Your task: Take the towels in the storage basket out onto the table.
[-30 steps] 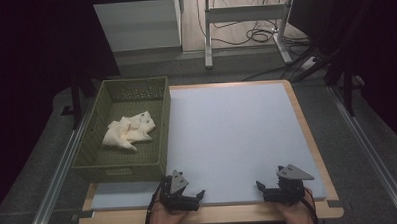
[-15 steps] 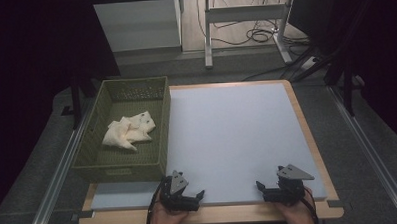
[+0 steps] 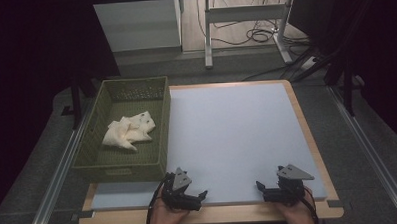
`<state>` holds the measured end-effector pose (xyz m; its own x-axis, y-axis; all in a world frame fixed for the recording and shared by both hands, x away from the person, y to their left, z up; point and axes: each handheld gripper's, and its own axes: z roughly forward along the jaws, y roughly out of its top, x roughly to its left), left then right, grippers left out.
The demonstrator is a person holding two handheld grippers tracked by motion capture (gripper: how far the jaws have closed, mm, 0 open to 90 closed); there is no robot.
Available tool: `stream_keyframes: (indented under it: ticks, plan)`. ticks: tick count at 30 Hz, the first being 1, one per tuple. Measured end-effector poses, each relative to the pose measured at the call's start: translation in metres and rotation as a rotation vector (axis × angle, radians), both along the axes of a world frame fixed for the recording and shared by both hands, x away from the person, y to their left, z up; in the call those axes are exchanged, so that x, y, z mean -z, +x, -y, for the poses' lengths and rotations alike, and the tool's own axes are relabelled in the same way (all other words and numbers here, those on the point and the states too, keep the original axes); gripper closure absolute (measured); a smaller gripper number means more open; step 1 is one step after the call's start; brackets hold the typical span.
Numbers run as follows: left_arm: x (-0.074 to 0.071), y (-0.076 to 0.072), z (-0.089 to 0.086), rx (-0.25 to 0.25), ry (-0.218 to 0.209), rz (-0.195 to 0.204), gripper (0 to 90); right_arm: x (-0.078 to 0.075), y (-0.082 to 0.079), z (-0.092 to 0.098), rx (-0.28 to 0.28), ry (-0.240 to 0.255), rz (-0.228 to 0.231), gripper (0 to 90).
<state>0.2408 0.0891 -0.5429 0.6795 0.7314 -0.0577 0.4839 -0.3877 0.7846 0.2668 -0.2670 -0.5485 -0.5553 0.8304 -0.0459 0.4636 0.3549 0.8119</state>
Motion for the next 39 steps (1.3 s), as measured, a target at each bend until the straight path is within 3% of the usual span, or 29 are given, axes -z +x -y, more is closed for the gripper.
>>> stream_keyframes:
  ticks: [3,9,13,24,39]
  plan:
    - [-0.011,0.006,0.003,0.015,-0.001,-0.016,4.9,0.000,0.000,0.000,0.000,0.000,0.000,1.8]
    - [-0.018,0.019,0.011,0.043,0.025,-0.047,4.3,0.000,0.000,0.000,0.000,0.000,-0.001,1.7]
    - [-0.021,0.026,0.015,0.055,0.016,-0.058,4.1,0.000,0.000,0.000,0.000,0.000,-0.001,1.7]
    - [-0.035,0.040,0.022,0.079,0.027,-0.062,3.4,0.000,0.000,0.000,-0.001,0.001,-0.002,1.7]
    - [-0.054,0.065,0.030,0.094,0.022,-0.095,2.7,0.000,0.000,0.000,-0.002,0.000,-0.002,1.7]
